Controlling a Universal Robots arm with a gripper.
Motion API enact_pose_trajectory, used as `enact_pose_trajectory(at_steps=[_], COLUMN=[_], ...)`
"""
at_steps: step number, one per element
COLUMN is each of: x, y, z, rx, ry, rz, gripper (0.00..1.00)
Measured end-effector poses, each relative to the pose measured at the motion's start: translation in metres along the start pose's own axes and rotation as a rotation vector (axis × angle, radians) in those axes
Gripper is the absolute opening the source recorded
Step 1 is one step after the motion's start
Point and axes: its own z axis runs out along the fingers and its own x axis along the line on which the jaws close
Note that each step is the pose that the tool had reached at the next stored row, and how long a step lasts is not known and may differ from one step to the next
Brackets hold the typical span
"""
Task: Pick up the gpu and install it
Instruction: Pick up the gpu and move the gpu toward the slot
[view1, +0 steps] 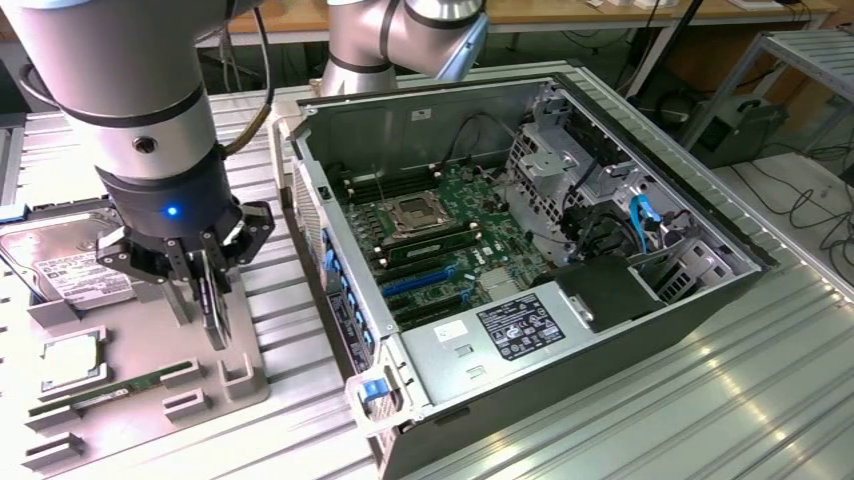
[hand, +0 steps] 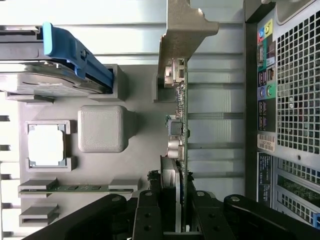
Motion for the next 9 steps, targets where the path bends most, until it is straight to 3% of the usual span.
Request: enact_pose_trajectory(at_steps=[9], x=[0.0], y=[0.0007], z=[-0.0147], rx=[-0.0001], ry=[0.0], rz=[0.0], gripper=[0.27])
